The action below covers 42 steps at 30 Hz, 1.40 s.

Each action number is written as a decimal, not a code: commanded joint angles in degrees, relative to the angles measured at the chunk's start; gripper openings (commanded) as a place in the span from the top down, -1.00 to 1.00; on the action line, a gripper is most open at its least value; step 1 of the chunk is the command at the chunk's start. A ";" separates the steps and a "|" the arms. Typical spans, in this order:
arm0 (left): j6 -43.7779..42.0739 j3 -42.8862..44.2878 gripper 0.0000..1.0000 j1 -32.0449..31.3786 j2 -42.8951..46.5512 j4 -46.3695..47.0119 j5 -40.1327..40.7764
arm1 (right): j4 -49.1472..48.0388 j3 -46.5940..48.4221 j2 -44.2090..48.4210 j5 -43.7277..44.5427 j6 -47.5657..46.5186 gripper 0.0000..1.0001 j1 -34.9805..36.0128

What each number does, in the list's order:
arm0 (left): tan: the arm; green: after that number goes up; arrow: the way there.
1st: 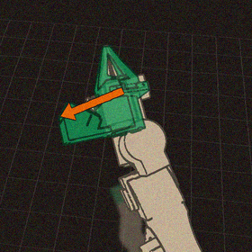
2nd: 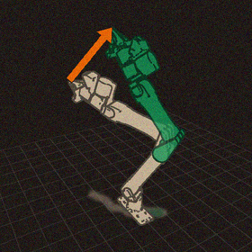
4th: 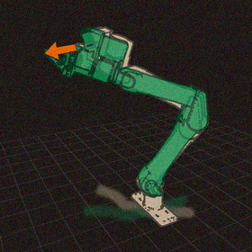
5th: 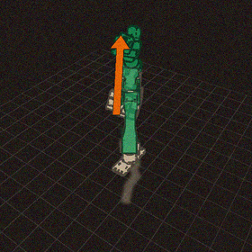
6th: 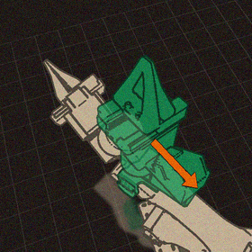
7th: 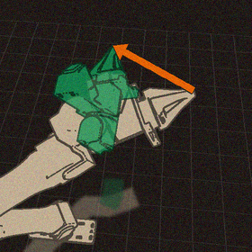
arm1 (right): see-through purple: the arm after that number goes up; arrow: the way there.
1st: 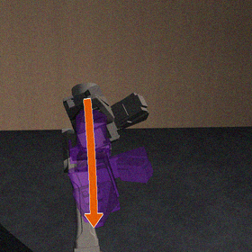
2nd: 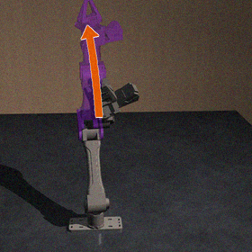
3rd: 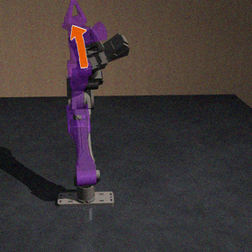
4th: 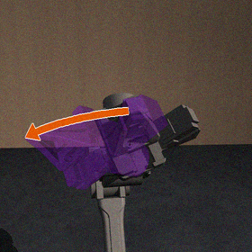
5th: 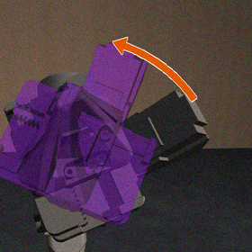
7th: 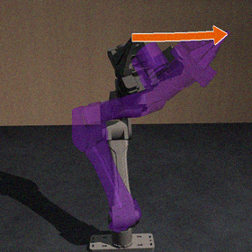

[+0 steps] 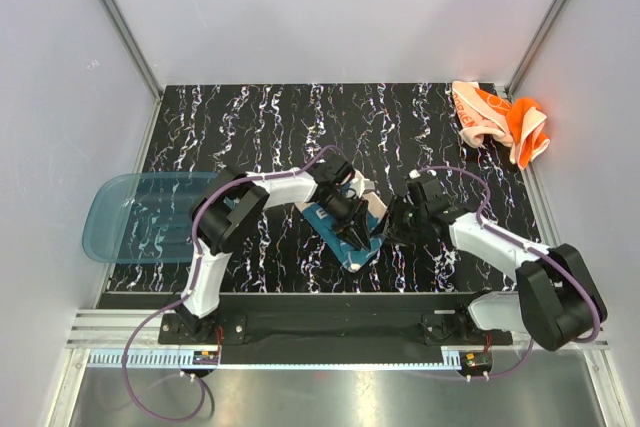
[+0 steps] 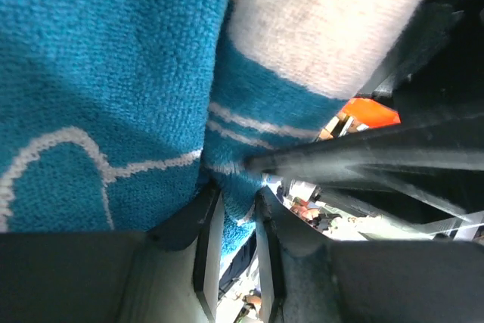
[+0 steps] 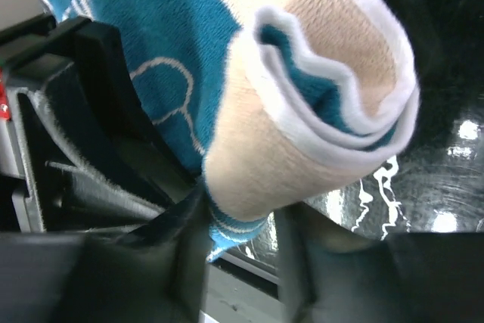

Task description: Roll the towels

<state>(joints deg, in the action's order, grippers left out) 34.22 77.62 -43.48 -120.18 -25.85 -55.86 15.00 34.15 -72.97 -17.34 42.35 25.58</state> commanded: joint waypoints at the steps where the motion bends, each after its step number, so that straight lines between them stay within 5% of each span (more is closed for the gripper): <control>1: 1.38 -0.72 0.50 0.15 0.47 3.08 -4.00 | -0.77 2.76 -2.17 3.72 0.19 0.24 0.87; 6: 1.73 -1.07 0.40 0.24 2.05 3.96 -3.30 | 2.73 4.60 -4.02 4.77 -0.69 0.76 1.31; 10: -3.80 1.47 0.24 0.15 4.51 -4.20 6.09 | 8.70 7.41 -4.55 6.88 -2.79 1.00 1.40; 26: -13.99 -2.83 0.13 -3.79 16.90 -9.40 29.71 | 20.50 21.39 -17.72 7.94 -7.72 1.00 1.40; 42: -18.48 -13.90 0.05 -17.24 28.25 8.70 54.97 | 23.84 25.88 -20.11 8.29 -9.30 1.00 1.40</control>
<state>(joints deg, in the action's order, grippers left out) 17.50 63.92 -59.57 -94.65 -24.14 -7.99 37.87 57.98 -92.75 -10.55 33.89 26.70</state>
